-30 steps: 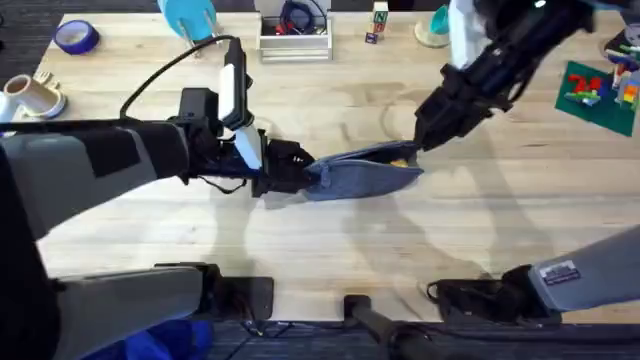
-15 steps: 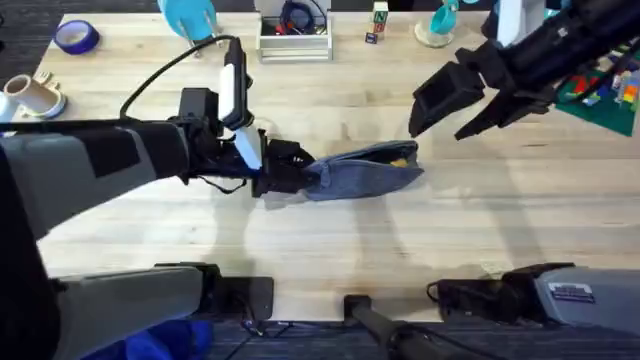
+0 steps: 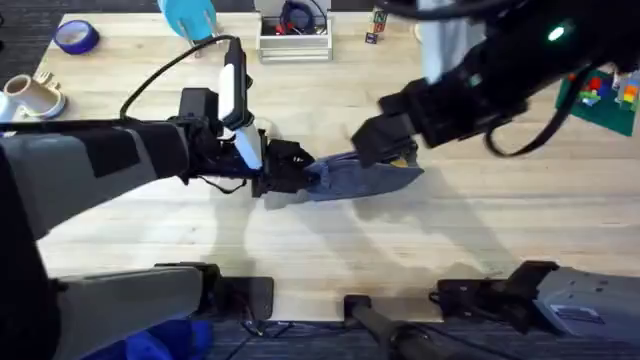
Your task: Unzip the bag, pick up the pens from the table one at a time and place them inside, then zip the bag closed.
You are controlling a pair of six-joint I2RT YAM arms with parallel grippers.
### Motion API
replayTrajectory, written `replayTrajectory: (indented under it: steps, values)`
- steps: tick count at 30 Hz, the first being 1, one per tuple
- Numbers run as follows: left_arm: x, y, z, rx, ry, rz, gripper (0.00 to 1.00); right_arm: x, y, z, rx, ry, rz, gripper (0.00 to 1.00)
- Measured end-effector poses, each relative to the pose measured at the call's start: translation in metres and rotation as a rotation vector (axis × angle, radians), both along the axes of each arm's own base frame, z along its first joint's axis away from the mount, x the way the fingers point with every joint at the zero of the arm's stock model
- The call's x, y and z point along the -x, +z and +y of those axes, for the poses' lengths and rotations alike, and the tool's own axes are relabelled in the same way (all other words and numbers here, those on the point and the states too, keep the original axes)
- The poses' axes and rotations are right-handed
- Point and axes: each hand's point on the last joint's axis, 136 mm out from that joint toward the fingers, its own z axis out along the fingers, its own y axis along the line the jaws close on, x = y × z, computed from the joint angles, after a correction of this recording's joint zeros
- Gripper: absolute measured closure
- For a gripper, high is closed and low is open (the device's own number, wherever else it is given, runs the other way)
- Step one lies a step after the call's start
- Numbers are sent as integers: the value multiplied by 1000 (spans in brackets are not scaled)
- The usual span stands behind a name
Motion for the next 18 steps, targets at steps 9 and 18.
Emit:
replayTrajectory:
  steps: [9, 18]
  values:
    - [0, 0, 0, 0, 0, 0, 958, 19, 3, 28, 73, -51, -127, 3]
    - [0, 0, 0, 0, 0, 0, 958, 34, 8, 42, 90, -114, -221, 3]
